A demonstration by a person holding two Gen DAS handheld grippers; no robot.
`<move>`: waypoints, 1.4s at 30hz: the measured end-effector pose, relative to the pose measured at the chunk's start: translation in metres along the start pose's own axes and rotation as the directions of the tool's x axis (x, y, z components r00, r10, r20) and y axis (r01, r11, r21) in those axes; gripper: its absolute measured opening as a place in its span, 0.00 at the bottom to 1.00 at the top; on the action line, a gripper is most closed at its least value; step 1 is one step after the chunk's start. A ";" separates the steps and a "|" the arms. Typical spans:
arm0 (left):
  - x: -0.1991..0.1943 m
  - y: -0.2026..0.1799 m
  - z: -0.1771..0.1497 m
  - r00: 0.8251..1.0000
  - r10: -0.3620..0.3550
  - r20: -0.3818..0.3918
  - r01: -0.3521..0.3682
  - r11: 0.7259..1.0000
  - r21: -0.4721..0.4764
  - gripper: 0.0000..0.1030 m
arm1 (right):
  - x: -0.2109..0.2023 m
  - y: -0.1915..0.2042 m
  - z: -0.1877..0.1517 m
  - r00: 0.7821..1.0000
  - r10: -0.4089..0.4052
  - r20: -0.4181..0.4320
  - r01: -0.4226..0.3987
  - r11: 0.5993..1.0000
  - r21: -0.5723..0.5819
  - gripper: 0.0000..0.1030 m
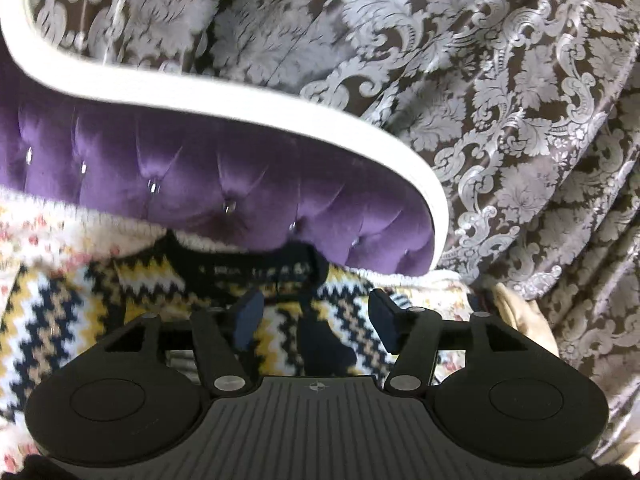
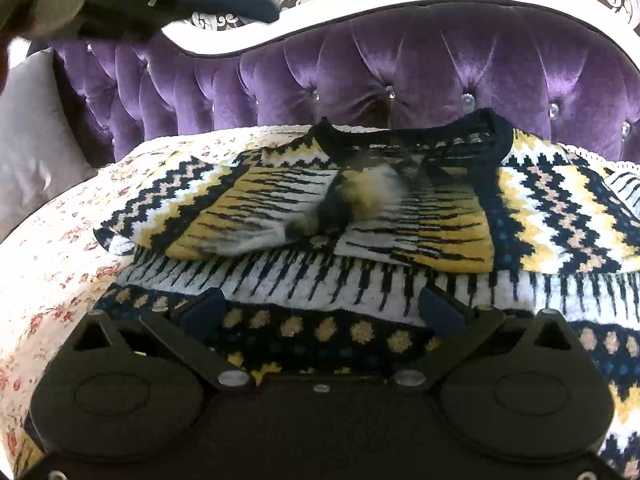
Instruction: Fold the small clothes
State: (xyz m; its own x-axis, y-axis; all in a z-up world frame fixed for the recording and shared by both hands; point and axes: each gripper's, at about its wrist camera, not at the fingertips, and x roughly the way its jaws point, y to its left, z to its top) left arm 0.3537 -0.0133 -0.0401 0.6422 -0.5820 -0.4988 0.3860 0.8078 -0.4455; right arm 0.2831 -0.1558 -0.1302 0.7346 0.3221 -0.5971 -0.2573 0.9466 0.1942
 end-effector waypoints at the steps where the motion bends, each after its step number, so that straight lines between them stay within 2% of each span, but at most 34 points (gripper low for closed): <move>1: -0.002 0.004 -0.001 1.000 0.007 0.007 -0.007 1.000 -0.016 0.55 | 0.000 0.000 0.000 1.000 -0.001 -0.001 0.001 1.000 -0.001 1.00; 3: -0.010 0.008 -0.004 0.999 0.037 0.024 -0.036 0.999 -0.021 0.55 | 0.000 0.001 0.001 1.000 -0.003 -0.003 0.003 1.000 -0.003 1.00; 5: -0.019 0.014 -0.011 0.993 0.110 0.035 -0.110 0.994 0.004 0.56 | 0.000 0.001 0.001 1.000 0.000 -0.003 0.000 1.000 0.000 1.00; 9: -0.036 0.039 -0.041 0.957 0.292 0.009 -0.292 0.956 0.041 0.56 | -0.001 -0.001 0.001 1.000 0.007 -0.002 -0.007 1.000 0.009 1.00; 13: -0.048 0.066 -0.077 0.928 0.370 -0.051 -0.370 0.929 0.015 0.56 | -0.001 -0.001 0.002 1.000 0.010 -0.006 -0.010 1.000 0.013 1.00; 17: -0.050 0.085 -0.098 0.920 0.382 -0.088 -0.384 0.923 -0.014 0.56 | -0.003 -0.007 0.006 0.999 0.046 -0.021 -0.045 0.998 0.038 1.00; 21: -0.049 0.085 -0.098 0.919 0.386 -0.079 -0.386 0.922 0.004 0.57 | -0.017 -0.020 0.015 0.996 0.075 -0.044 -0.071 0.993 0.090 0.99; 24: -0.047 0.084 -0.097 0.915 0.397 -0.080 -0.398 0.917 -0.004 0.58 | -0.035 -0.034 0.023 0.998 0.068 -0.012 -0.066 0.990 0.125 0.99; 28: -0.045 0.085 -0.100 0.917 0.391 -0.076 -0.395 0.918 -0.041 0.65 | -0.048 -0.066 0.043 0.999 0.030 0.042 -0.038 0.973 0.227 0.99; 30: -0.042 0.083 -0.100 0.912 0.401 -0.079 -0.405 0.914 -0.030 0.67 | -0.040 -0.081 0.053 0.999 0.007 0.041 -0.018 0.964 0.267 0.86; 32: -0.039 0.078 -0.101 0.905 0.418 -0.080 -0.420 0.908 -0.008 0.69 | -0.027 -0.097 0.058 1.000 -0.015 0.025 0.007 0.955 0.297 0.81; 34: -0.037 0.074 -0.104 0.898 0.435 -0.069 -0.436 0.900 0.001 0.72 | -0.010 -0.111 0.060 1.000 -0.019 -0.001 0.019 0.939 0.343 0.81; 35: -0.035 0.073 -0.105 0.897 0.437 -0.065 -0.438 0.899 -0.003 0.77 | -0.003 -0.116 0.060 1.000 -0.020 -0.011 0.023 0.931 0.364 0.80; 38: -0.034 0.071 -0.107 0.893 0.447 -0.054 -0.449 0.892 -0.041 0.79 | 0.010 -0.120 0.058 0.999 -0.014 -0.033 0.026 0.923 0.384 0.79; 40: -0.034 0.071 -0.107 0.892 0.450 -0.052 -0.452 0.890 -0.059 0.79 | 0.016 -0.117 0.057 0.999 0.002 -0.055 0.019 0.926 0.376 0.72; 42: -0.036 0.074 -0.106 0.895 0.442 -0.051 -0.445 0.892 -0.082 0.79 | 0.018 -0.111 0.057 0.999 0.009 -0.053 0.011 0.931 0.366 0.52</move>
State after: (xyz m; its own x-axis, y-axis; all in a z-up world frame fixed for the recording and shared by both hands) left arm 0.2887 0.0573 -0.1336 0.7123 -0.1687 -0.6813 0.0040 0.9716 -0.2364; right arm 0.3608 -0.2548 -0.1180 0.6983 0.3292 -0.6356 -0.0014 0.8886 0.4587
